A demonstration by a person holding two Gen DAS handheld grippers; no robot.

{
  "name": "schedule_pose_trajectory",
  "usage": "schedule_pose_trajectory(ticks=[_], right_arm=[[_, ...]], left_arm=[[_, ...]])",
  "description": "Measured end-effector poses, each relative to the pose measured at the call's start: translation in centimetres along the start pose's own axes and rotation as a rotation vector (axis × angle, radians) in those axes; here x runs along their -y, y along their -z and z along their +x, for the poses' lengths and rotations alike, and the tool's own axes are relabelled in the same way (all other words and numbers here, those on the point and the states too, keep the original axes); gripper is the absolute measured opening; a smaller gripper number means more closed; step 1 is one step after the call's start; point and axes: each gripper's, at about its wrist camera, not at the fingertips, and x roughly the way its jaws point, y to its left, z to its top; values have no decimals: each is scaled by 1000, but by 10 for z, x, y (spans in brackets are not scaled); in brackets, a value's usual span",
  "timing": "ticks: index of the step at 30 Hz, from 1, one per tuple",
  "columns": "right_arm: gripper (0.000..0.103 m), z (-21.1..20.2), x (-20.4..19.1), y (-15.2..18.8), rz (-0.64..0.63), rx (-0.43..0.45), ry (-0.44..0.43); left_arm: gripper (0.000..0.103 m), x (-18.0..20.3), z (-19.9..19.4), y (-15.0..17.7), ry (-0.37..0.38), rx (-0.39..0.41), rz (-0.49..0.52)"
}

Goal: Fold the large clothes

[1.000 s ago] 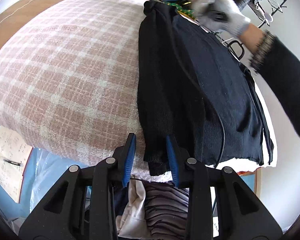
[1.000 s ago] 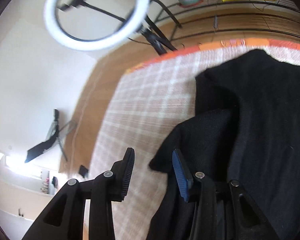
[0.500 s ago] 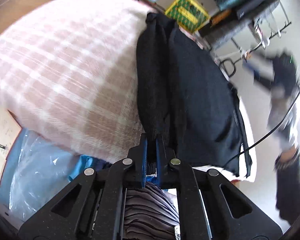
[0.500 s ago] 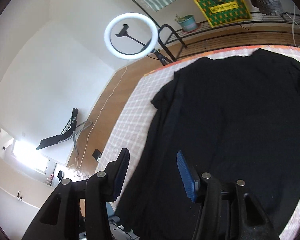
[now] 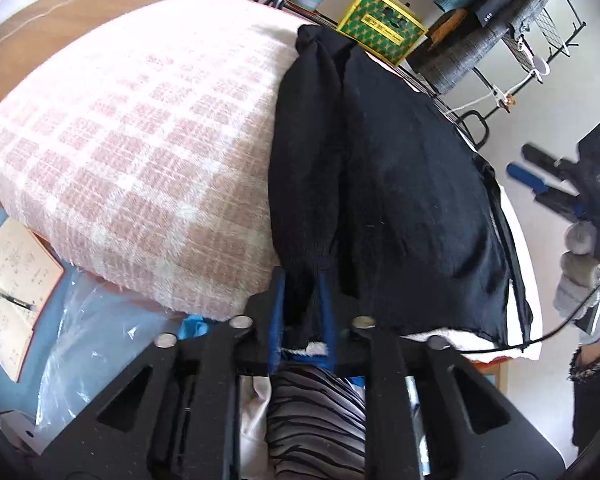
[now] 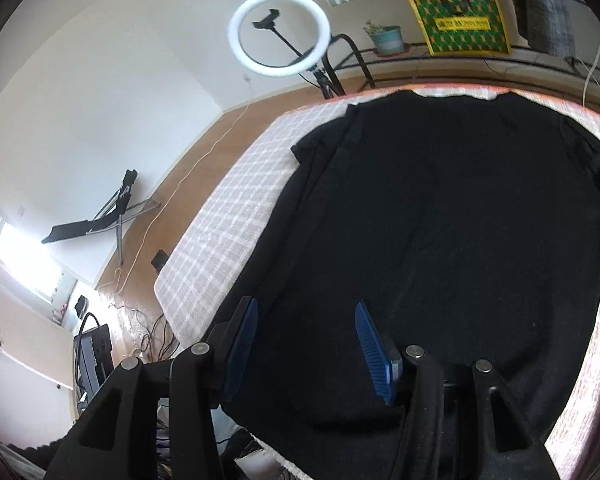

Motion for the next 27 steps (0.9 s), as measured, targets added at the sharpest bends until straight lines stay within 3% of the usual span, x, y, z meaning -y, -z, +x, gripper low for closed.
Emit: schedule_pose_trajectory(ticks=[2, 7, 8, 9, 11, 12, 15, 17, 20, 23, 27], right_arm=[[56, 1, -15, -2, -62, 29, 7], [56, -7, -56, 7, -253, 118, 139], [60, -13, -63, 12, -300, 128, 169], [64, -18, -69, 16, -343, 138, 197], [84, -26, -79, 21, -422, 158, 232], [84, -27, -81, 22, -444, 179, 247], [84, -18, -82, 12, -443, 192, 264], [76, -4, -79, -1, -400, 172, 229], [65, 28, -73, -32, -315, 112, 146], [61, 63, -71, -64, -264, 85, 88], [59, 120, -78, -97, -272, 33, 88]], left_arm=[[26, -1, 8, 2, 9, -16, -13], [22, 3, 16, 5, 2, -30, 39], [14, 3, 17, 5, 13, -36, 36], [12, 3, 17, 5, 14, -37, 33], [8, 3, 19, 7, 16, -32, 32], [8, 3, 18, 7, 23, -28, 25], [7, 5, 11, 7, 66, -10, 2], [7, 7, 3, 7, 108, 10, -17], [7, 11, -2, 6, 124, 30, -22], [7, 12, -1, 6, 138, 30, -29], [7, 13, 0, 4, 144, 28, -27]])
